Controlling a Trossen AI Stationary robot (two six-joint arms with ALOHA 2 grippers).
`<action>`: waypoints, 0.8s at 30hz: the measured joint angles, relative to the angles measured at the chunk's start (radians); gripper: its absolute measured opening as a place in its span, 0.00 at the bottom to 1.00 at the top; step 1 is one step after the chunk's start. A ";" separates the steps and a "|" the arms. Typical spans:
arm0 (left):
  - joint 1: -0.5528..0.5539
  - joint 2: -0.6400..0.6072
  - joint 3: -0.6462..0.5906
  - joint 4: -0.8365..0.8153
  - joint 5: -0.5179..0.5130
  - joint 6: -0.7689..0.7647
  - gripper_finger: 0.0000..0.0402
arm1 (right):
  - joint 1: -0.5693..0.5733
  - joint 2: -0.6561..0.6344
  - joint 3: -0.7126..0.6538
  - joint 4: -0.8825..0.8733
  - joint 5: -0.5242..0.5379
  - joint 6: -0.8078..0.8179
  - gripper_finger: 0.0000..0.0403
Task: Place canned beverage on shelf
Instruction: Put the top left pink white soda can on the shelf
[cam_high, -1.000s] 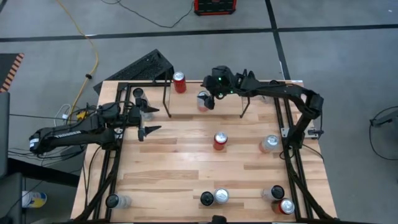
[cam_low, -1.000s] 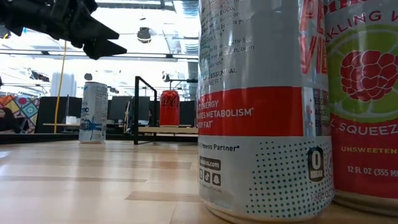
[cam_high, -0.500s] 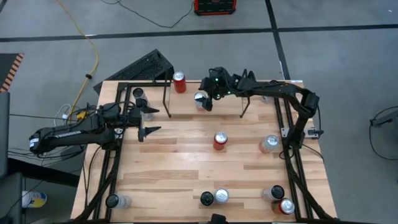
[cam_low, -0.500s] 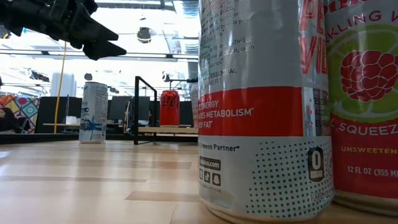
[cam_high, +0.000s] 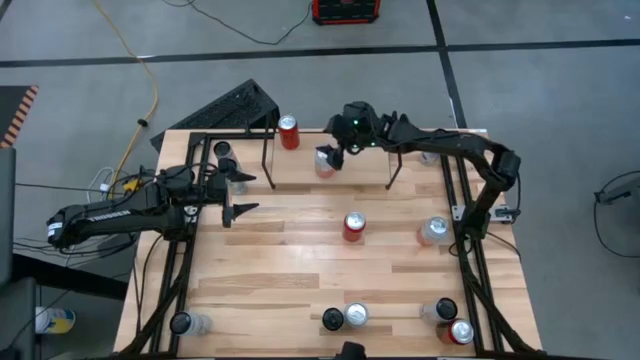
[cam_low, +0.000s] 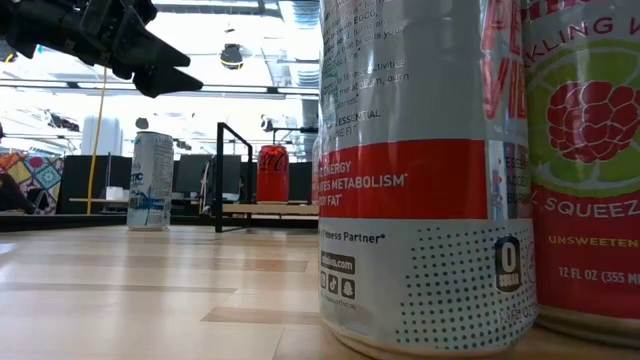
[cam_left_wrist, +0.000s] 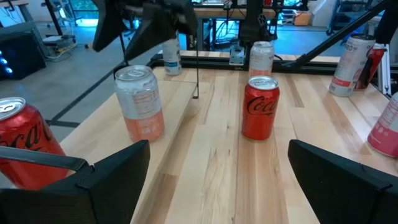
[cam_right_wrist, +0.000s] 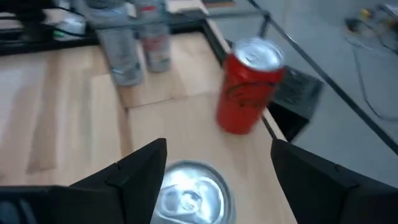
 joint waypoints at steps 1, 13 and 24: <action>0.000 0.000 0.000 -0.001 0.000 0.000 0.92 | 0.000 0.000 0.000 0.000 -0.034 -0.012 0.79; 0.000 0.000 0.000 -0.007 0.000 0.002 0.92 | -0.007 0.015 0.001 -0.070 -0.130 -0.062 0.79; 0.000 0.000 0.000 -0.019 0.000 -0.001 0.92 | -0.016 0.015 0.001 -0.085 -0.132 -0.099 0.79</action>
